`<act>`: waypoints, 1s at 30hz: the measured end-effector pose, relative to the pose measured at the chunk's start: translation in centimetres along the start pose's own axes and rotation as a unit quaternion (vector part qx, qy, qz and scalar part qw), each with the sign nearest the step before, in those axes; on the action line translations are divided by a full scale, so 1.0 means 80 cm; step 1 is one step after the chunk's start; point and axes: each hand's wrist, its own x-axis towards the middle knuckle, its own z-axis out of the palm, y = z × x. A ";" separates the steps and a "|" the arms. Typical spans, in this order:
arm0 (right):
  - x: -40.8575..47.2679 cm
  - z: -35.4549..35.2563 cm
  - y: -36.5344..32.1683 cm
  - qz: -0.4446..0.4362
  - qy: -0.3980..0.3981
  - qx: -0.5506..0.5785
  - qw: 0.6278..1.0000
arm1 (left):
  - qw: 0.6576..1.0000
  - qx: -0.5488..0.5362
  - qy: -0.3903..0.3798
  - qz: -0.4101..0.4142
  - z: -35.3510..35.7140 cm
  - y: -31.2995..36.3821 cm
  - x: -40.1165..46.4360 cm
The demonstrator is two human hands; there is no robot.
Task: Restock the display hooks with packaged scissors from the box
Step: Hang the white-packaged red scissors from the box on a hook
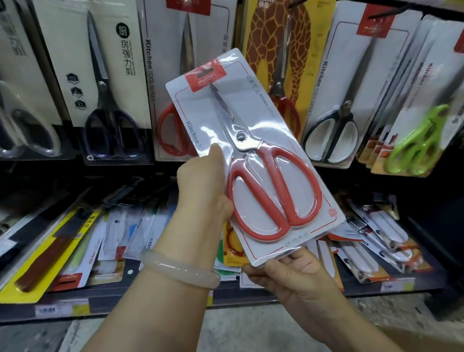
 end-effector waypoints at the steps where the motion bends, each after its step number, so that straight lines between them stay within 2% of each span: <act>1: 0.000 0.001 -0.001 0.003 0.010 0.021 1.000 | 1.000 -0.008 0.004 -0.008 0.000 0.001 -0.001; 5: -0.001 0.002 0.001 0.001 0.014 0.062 0.998 | 0.999 -0.026 -0.017 -0.027 0.002 -0.001 0.000; 14: -0.002 0.002 -0.016 -0.041 0.015 0.065 0.997 | 0.998 -0.061 -0.019 0.009 0.007 0.002 -0.007; 19: -0.004 -0.006 -0.020 -0.040 0.054 0.060 0.996 | 0.999 -0.044 0.001 0.030 0.010 0.003 -0.009; 24: 0.000 -0.028 -0.050 -0.084 0.094 0.057 0.990 | 0.998 -0.052 0.009 0.042 0.006 0.006 -0.008; 30: 0.001 -0.024 -0.052 -0.094 0.034 0.090 0.991 | 0.997 -0.058 0.027 0.035 0.011 0.002 -0.010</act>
